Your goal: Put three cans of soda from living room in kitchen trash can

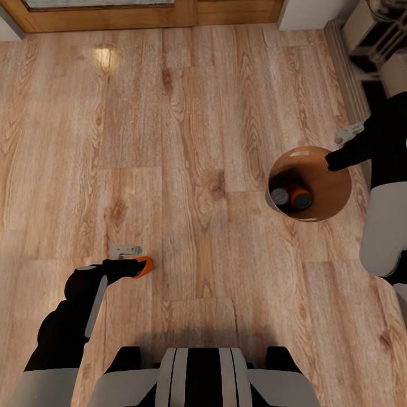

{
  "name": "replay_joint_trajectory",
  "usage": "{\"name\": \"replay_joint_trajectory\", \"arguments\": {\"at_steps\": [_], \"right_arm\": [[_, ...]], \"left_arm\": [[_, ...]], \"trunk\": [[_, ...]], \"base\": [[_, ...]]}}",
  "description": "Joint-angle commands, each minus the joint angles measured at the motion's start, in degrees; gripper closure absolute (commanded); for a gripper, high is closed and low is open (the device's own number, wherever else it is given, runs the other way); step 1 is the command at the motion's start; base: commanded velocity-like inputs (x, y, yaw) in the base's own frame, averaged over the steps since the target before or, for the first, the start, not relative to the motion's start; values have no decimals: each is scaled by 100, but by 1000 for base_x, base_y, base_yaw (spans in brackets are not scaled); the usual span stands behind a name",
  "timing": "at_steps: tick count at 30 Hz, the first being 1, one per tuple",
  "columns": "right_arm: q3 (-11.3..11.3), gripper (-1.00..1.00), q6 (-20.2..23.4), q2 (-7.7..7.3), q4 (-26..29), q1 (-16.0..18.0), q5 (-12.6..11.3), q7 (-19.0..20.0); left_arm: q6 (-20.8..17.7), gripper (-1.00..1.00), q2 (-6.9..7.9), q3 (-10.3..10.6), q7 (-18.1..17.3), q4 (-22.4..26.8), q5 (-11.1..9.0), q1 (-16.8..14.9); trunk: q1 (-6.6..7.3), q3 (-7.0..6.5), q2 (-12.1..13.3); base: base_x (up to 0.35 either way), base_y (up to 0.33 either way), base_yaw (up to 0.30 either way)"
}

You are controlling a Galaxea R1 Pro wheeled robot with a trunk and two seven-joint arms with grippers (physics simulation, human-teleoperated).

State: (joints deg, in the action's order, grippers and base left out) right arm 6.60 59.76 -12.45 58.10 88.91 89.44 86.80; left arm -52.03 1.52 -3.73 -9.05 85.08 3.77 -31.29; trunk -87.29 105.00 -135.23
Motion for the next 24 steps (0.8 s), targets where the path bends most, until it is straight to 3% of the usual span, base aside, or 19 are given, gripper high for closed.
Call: {"name": "replay_joint_trajectory", "arguments": {"at_steps": [1, 19, 24], "right_arm": [[1, 100, 24, -2, -1, 0, -2, 33], [-10, 100, 24, -21, -1, -17, 15, 65], [-10, 100, 24, -21, -1, -22, 12, 65]], "left_arm": [[0, -100, -6, 1, 0, 0, 1, 0], [0, -100, -81, 4, 0, 0, 8, 0], [1, -100, -81, 4, 0, -6, 8, 0]], "trunk": [[0, 0, 0], [0, 0, 0], [0, 0, 0]], "base": [[0, 0, 0], [-1, 0, 0], [-165, 0, 0]]}}
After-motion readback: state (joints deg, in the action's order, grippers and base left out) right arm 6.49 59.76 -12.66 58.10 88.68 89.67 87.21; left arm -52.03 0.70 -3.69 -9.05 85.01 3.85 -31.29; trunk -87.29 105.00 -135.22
